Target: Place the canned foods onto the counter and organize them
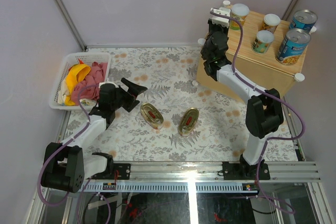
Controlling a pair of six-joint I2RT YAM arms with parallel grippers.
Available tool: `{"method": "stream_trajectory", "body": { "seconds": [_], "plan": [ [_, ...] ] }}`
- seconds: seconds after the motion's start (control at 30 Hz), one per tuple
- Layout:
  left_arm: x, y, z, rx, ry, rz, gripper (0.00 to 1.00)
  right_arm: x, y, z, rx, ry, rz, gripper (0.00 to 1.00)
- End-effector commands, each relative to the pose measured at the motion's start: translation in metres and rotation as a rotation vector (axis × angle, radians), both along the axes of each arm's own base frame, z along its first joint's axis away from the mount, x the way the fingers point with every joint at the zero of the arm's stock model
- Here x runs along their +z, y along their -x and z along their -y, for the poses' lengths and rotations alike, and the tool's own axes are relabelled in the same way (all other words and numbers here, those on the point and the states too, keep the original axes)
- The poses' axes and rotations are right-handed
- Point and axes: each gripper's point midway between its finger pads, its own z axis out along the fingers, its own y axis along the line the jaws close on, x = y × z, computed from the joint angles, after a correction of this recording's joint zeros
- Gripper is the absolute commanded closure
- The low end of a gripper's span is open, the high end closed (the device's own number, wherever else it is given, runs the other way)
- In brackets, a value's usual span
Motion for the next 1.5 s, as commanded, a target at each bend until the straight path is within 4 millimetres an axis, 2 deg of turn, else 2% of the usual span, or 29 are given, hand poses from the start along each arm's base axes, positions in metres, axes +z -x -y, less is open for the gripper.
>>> {"method": "stream_trajectory", "body": {
  "seconds": [0.0,0.17,0.27,0.47,0.63,1.2,1.47],
  "plan": [
    [0.008,-0.001,-0.001,0.007,0.020,0.039,0.00,0.030,0.001,-0.003,0.026,-0.051,0.066,0.83],
    [0.007,-0.002,-0.002,0.013,0.019,0.039,0.00,0.020,-0.015,0.000,0.025,-0.060,0.029,0.95],
    [0.007,-0.003,-0.001,0.013,0.021,0.039,0.00,0.022,-0.025,0.005,0.025,-0.075,0.025,1.00],
    [0.005,-0.006,-0.001,0.015,0.023,0.033,0.00,0.016,-0.048,0.014,0.016,-0.081,-0.003,1.00],
    [0.002,-0.007,-0.001,0.016,0.021,0.029,0.00,0.011,-0.058,0.024,-0.002,-0.090,-0.018,1.00],
    [0.001,-0.008,-0.001,0.015,0.021,0.027,0.00,0.005,-0.063,0.047,-0.064,-0.080,-0.036,1.00],
    [0.002,-0.007,0.000,0.010,0.023,0.030,0.00,0.007,-0.063,0.047,-0.066,-0.072,-0.037,1.00]
  ]
}}
